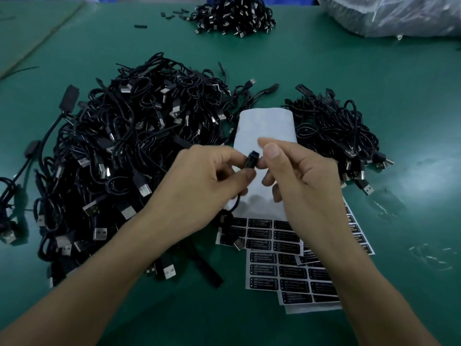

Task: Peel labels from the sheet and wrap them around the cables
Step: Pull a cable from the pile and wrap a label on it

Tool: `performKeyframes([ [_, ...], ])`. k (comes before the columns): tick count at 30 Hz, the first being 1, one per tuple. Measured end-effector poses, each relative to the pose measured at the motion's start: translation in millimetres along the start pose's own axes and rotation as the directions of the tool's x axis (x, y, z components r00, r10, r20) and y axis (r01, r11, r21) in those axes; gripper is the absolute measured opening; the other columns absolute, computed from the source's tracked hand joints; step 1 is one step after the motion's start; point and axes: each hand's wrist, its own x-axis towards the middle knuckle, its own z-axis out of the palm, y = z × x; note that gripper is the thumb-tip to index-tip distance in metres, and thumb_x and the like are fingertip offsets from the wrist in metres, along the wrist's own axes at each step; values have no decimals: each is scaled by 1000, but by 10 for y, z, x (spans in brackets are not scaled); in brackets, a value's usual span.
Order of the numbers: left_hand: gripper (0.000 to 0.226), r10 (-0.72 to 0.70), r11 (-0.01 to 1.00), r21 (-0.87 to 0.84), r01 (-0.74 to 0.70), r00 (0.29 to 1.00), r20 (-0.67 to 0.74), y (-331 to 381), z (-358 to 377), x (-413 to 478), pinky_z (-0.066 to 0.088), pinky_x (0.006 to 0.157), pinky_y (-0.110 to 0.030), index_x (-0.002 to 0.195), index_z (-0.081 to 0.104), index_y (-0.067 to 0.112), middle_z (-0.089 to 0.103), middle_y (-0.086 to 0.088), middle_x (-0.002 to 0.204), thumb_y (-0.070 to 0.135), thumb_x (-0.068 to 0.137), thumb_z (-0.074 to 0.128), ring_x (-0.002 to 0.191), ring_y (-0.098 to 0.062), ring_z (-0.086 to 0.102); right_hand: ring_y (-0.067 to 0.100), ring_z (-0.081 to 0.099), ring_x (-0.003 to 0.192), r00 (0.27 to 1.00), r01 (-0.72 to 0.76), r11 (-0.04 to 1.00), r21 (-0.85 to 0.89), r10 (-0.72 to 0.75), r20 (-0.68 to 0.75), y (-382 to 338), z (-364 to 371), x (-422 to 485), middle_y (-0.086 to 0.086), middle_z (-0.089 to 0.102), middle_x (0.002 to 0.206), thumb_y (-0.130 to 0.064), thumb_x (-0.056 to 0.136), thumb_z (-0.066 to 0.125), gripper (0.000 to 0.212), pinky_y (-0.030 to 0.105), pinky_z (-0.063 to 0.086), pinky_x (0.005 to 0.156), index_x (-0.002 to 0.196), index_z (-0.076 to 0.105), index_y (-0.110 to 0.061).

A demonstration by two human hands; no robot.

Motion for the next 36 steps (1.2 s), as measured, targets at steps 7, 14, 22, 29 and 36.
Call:
performKeyframes([
  [7, 15, -74, 907, -420, -33, 969, -236, 105, -205, 60, 53, 48, -22, 85, 56, 11, 76, -6, 73, 12, 99, 60, 53, -14, 68, 0, 52, 93, 944, 206, 895, -396, -75, 322, -29, 210, -132, -20, 60, 96, -61, 76, 71, 36, 22, 44, 71, 106, 63, -43],
  [14, 35, -234, 713, -698, -67, 916, -326, 122, -370, 80, 53, 48, -24, 82, 56, 11, 75, -8, 72, 34, 107, 46, 54, -16, 69, -2, 63, 86, 954, 147, 973, -180, -91, 287, -89, 191, -140, -16, 69, 91, -32, 90, 69, 4, 12, 47, 73, 93, 71, -32],
  [22, 29, -356, 734, -665, 136, 911, -207, 63, -341, 110, 50, 43, -26, 97, 62, 11, 71, -6, 68, 34, 105, 48, 52, -17, 65, 12, 69, 76, 998, -32, 965, -259, 16, -63, -270, -450, 263, -7, 70, 83, -30, 93, 67, 11, 32, 58, 59, 103, 64, -33],
  [29, 16, -182, 982, -47, 185, 981, 63, 0, -175, 54, 52, 51, -21, 87, 65, 23, 74, 8, 72, 37, 94, 60, 56, -7, 67, 30, 60, 84, 981, -59, 726, -686, -84, -173, -319, -796, 710, -2, 62, 77, -35, 102, 48, 32, 37, 47, 78, 132, 55, -27],
  [36, 13, -174, 971, 173, 162, 983, 57, -58, -122, 23, 60, 74, -43, 85, 62, 35, 70, 21, 75, 46, 91, 62, 65, 1, 66, 44, 39, 135, 959, -267, 522, -810, 227, -169, -142, -834, 803, 25, 47, 143, -46, 99, 52, 74, 53, 36, 108, 157, 21, -13],
])
